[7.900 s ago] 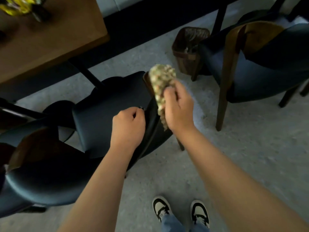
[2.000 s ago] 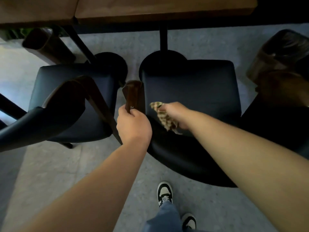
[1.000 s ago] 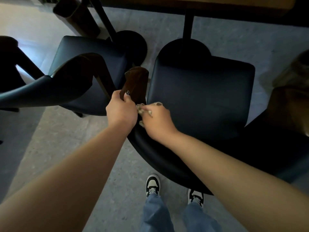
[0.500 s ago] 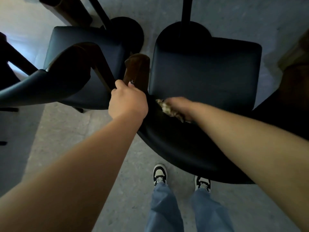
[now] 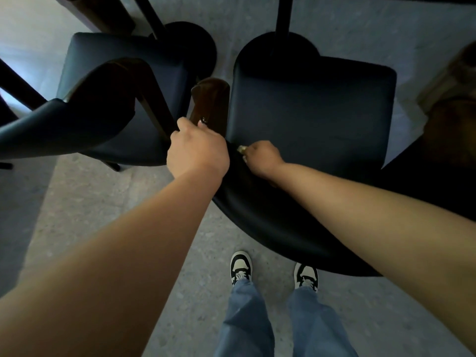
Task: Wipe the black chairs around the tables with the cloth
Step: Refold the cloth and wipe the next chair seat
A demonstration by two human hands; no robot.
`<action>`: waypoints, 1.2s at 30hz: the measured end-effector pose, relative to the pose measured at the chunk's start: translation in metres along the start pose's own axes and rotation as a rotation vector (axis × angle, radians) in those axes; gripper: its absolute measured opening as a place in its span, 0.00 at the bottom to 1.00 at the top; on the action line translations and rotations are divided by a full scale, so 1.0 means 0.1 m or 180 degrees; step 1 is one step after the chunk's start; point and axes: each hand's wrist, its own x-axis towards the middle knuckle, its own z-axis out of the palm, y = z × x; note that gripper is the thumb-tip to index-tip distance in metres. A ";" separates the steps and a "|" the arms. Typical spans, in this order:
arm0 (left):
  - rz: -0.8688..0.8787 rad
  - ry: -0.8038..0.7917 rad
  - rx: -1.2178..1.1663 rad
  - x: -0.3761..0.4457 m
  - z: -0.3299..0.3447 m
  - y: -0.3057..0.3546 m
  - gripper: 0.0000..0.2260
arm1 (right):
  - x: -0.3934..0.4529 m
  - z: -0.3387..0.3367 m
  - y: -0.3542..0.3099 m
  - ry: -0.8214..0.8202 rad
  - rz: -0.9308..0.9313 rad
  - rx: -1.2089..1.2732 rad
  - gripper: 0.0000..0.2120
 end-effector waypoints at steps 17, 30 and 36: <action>-0.0023 -0.0092 -0.0077 0.00 -0.02 0.02 0.15 | -1.58 -0.33 -0.08 0.0282 -0.1875 0.0029 0.13; -0.0136 -0.0106 -0.0177 0.01 -0.02 0.00 0.16 | -0.26 -0.48 0.07 0.0051 0.0258 0.1253 0.14; -0.0129 -0.0118 -0.0239 0.01 -0.02 0.00 0.16 | -0.07 -0.11 0.08 -0.0479 0.0602 0.1327 0.14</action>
